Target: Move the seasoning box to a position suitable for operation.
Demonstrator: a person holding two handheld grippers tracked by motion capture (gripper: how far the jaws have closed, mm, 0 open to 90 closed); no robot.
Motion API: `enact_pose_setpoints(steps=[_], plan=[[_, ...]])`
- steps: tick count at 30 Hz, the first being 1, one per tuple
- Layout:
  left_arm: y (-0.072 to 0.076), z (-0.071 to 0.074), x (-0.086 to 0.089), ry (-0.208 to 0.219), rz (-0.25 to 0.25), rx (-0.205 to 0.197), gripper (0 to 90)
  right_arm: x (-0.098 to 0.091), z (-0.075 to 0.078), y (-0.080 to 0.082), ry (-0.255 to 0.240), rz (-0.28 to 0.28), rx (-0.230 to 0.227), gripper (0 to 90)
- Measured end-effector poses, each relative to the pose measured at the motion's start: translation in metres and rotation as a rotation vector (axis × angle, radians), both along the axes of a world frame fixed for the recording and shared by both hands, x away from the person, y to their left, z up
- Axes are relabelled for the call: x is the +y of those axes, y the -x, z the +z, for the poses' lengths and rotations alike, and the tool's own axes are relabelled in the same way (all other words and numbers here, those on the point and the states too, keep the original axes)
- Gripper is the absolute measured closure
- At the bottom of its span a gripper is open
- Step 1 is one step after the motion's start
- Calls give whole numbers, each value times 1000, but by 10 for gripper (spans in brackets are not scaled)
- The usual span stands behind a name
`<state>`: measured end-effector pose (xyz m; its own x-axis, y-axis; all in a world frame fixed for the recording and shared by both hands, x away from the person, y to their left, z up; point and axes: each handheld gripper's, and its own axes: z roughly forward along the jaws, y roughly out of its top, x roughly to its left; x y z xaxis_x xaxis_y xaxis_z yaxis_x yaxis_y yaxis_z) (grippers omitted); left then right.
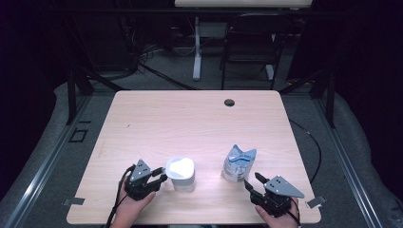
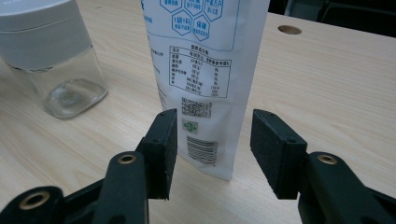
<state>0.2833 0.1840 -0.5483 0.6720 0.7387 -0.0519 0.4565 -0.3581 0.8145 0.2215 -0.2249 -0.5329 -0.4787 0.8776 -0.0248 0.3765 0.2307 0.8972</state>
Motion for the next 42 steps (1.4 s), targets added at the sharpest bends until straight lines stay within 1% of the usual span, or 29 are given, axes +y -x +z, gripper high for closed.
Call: enact_pose_setpoints(steps=[4, 5, 7, 8, 11, 13, 15, 16, 17, 18, 20, 21, 23, 25, 26, 27, 28, 31, 32, 33, 35, 40, 42], plan=[[2, 2, 4, 19, 13, -3, 642, 1, 0, 1, 12, 8, -2, 518], [3, 3, 4, 24, 14, -5, 642, 2, 0, 1, 10, 10, -10, 529], [5, 5, 6, 27, 9, -5, 638, 3, 0, 2, 9, 28, 0, 552], [6, 6, 7, 25, 5, -8, 638, 4, 0, 2, 8, 35, -2, 558], [9, 10, 9, 33, 5, -7, 638, 6, 2, 4, 32, 52, -11, 575], [11, 13, 11, 43, 8, -17, 637, 6, 5, 5, 39, 62, -14, 575], [12, 16, 13, 63, 10, -21, 633, 6, 8, 7, 36, 66, -21, 586], [12, 19, 14, 64, 12, -17, 635, 5, 10, 7, 31, 68, -16, 597], [12, 21, 15, 65, 10, -16, 635, 5, 11, 7, 16, 70, -11, 605], [12, 23, 15, 73, 13, -22, 635, 5, 12, 8, 15, 75, -4, 612], [12, 25, 16, 67, 7, -20, 635, 6, 13, 8, 6, 77, -5, 615], [12, 29, 16, 76, 4, -24, 640, 6, 14, 8, 11, 78, -3, 616], [12, 33, 17, 75, 1, -20, 644, 7, 14, 9, 16, 86, -1, 617], [11, 37, 17, 84, 6, -26, 643, 8, 13, 9, 24, 92, -1, 620], [11, 39, 16, 97, 6, -25, 642, 9, 13, 9, 22, 95, -3, 620], [11, 41, 17, 87, 5, -25, 642, 10, 13, 9, 26, 98, -4, 625], [10, 44, 16, 87, 5, -34, 641, 11, 13, 9, 24, 102, -4, 629], [9, 51, 15, 91, -1, -39, 638, 12, 12, 9, 23, 109, 6, 630], [8, 54, 15, 87, -5, -32, 637, 13, 12, 9, 24, 110, 5, 630], [7, 56, 14, 92, -11, -26, 637, 13, 11, 9, 26, 111, 7, 630], [6, 60, 12, 81, -12, -27, 638, 14, 11, 9, 28, 115, 8, 630], [3, 65, 5, 72, -14, -35, 637, 16, 9, 9, 29, 120, 13, 634], [1, 66, 3, 69, -7, -39, 639, 17, 8, 8, 32, 124, 16, 638]])
